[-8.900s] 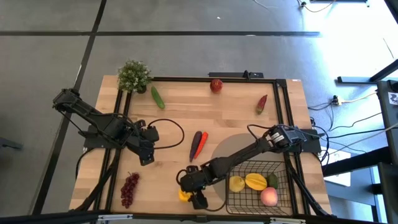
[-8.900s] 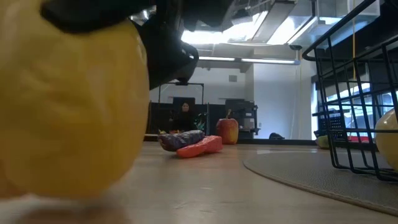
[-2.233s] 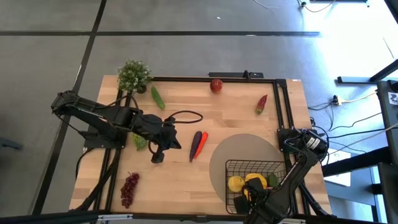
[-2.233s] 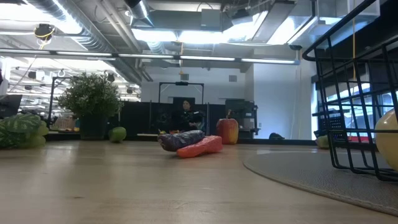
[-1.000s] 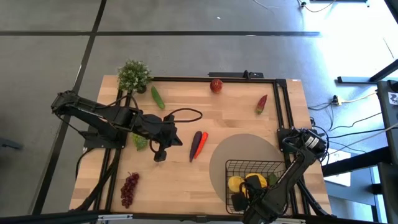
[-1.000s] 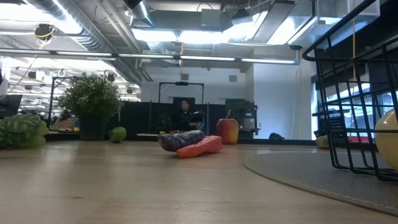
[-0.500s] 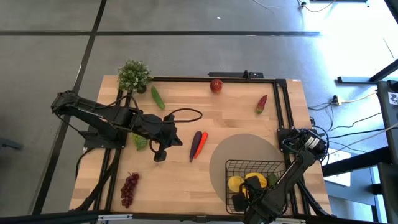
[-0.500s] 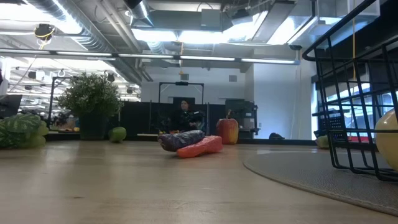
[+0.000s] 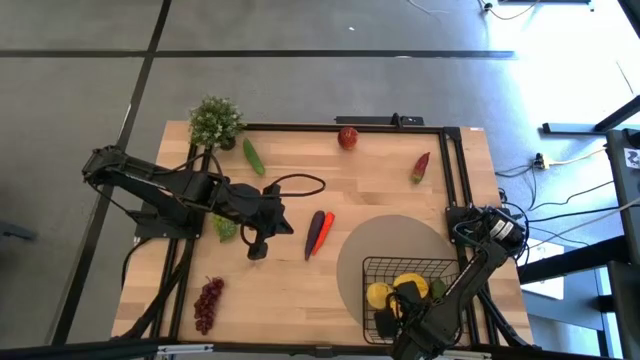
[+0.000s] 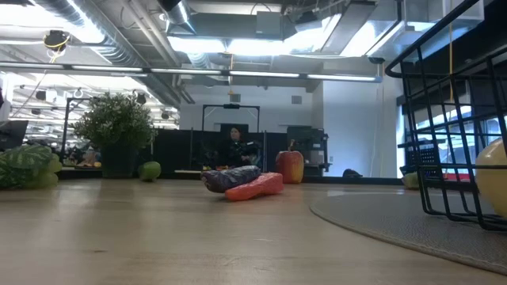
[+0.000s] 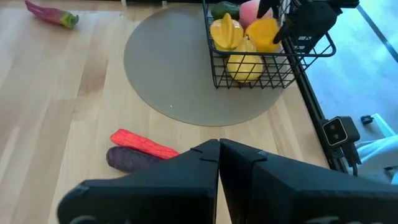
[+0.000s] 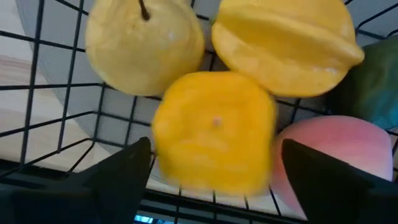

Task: Build produce basket
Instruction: Put the yellow bell pepper into the wire basket, then put the red apple into the wire basket

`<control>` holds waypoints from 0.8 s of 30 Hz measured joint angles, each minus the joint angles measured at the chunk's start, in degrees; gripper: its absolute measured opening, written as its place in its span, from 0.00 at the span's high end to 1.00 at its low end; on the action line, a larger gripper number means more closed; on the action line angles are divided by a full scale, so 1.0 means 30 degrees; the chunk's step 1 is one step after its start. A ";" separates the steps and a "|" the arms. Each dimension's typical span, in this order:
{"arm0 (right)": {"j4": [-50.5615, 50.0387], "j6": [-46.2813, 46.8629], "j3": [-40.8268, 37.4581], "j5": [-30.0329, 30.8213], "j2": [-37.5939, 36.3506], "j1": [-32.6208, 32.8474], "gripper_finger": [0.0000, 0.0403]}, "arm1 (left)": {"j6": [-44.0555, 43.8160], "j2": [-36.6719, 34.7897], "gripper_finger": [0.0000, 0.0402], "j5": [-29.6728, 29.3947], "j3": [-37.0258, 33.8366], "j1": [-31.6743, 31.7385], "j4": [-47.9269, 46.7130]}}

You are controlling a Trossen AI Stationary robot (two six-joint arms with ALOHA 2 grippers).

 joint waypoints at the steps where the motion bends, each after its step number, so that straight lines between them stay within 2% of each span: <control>1: -0.0006 0.0007 0.0000 0.0000 0.0000 0.0000 0.10 | 0.0000 0.0000 1.00 0.0000 0.0000 0.0000 0.0000; 10: -0.0275 0.0006 0.0165 -0.0109 -0.0275 0.0000 0.06 | 0.0000 0.0000 1.00 0.0000 0.0000 0.0000 -0.0003; 13: -0.0663 0.0103 0.0663 -0.0641 -0.0793 0.0000 0.06 | 0.0000 0.0000 1.00 0.0000 0.0000 0.0000 -0.0001; 19: -0.2584 0.0530 0.2578 -0.0488 -0.1530 0.0000 0.06 | 0.0000 0.0000 1.00 -0.0001 0.0000 -0.0001 -0.0007; 22: -0.3914 0.0527 0.3908 0.0363 -0.1625 -0.0100 0.06 | 0.0000 0.0000 1.00 -0.0004 0.0000 -0.0002 -0.0005; 24: -0.5111 0.0503 0.5133 0.2012 -0.1630 -0.0221 0.06 | 0.0000 0.0000 1.00 0.0000 0.0000 -0.0004 -0.0015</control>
